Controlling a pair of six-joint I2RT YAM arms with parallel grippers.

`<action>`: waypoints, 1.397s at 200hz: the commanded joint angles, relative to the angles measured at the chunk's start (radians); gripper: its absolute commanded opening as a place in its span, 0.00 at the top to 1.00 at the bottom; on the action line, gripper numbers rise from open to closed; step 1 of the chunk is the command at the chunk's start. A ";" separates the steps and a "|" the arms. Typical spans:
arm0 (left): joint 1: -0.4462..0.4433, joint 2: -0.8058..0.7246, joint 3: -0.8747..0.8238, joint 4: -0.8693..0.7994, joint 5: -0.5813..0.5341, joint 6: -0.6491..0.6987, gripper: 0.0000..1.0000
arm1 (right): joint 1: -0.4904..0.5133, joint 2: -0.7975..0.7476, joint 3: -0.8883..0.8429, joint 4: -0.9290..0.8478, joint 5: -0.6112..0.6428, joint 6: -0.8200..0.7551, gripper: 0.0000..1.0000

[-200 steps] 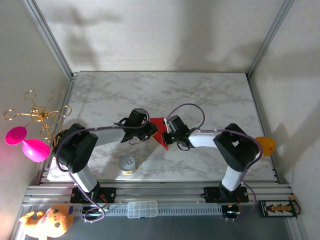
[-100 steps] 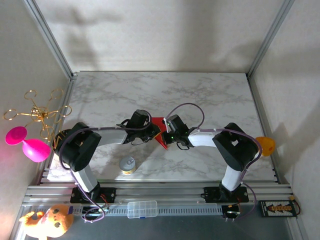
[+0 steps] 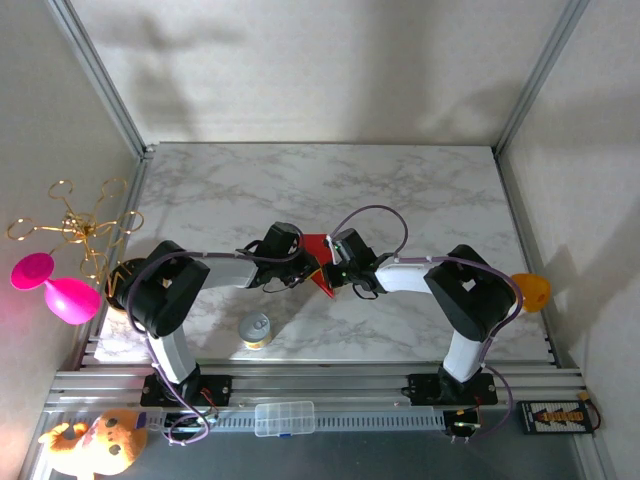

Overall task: Fold a paper plane with a square sheet of paper (pick it up from the middle)
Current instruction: Third fold the triangle at the center of the table.

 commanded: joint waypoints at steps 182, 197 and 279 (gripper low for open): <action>0.001 0.046 -0.010 -0.060 -0.025 0.059 0.87 | -0.007 0.039 0.011 -0.063 -0.008 0.013 0.92; 0.001 0.049 -0.008 -0.060 -0.026 0.060 0.87 | -0.007 0.036 0.012 -0.064 -0.008 0.012 0.92; 0.006 0.048 -0.010 -0.093 -0.045 0.068 0.87 | -0.008 0.010 0.023 -0.071 -0.008 0.021 0.88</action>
